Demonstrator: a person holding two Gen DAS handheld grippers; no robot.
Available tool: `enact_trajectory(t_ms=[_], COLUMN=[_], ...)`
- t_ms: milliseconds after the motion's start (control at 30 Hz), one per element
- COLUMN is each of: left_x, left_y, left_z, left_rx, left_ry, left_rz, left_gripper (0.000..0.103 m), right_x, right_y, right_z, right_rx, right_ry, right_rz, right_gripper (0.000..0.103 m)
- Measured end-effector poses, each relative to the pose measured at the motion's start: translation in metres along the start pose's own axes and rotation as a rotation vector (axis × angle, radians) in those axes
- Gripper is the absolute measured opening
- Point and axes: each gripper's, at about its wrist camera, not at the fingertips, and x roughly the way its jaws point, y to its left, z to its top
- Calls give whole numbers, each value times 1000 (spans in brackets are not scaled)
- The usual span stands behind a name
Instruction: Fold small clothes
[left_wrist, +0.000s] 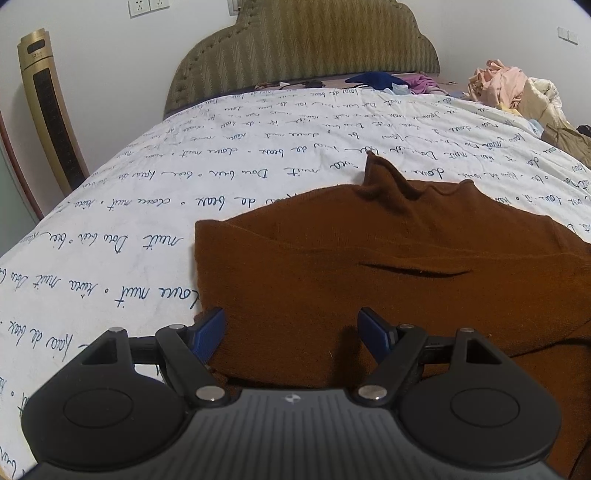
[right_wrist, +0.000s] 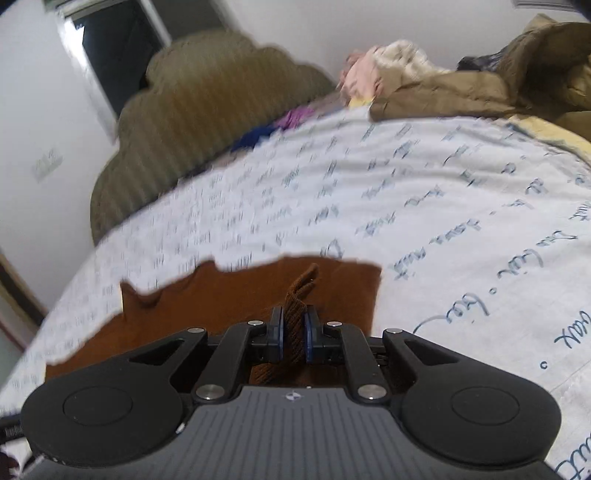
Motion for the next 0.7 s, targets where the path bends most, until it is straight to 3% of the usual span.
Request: enact_trajectory(t_ms=[100,200,267,333,367,467,600,700], left_x=[1,3,5,8,10,16,23,27], left_y=[0,0,0,1,1,3,15,24], left_z=[-1,-2,-4,-9,-12,-23,-31,-31], left_rx=[2,4,-2,-3,2,15,-51,-110], left_ry=[0,-4,-8,-19,-27,-66,-74,-57], left_rz=[4,9,13,23,32,65,40,10], left_gripper=[78,78,78,78,78,93,96,101], right_x=[-7,-19,-20,-14,-9,3,14,16], right_y=[3,12,19,25,25,25,21,22], right_z=[-5,-6,-8,-13,-17,-29,-41,-47], right_rx=[-27,-91,-144,-175,-185,-206,-217,-231], right_ry=[-61,-134,-117,-62,-30,4,25,31], right_rz=[-86,-123,-89,-44,-30,-63,-64,-70], right_gripper=[35,40,50,69,73,77,103,103])
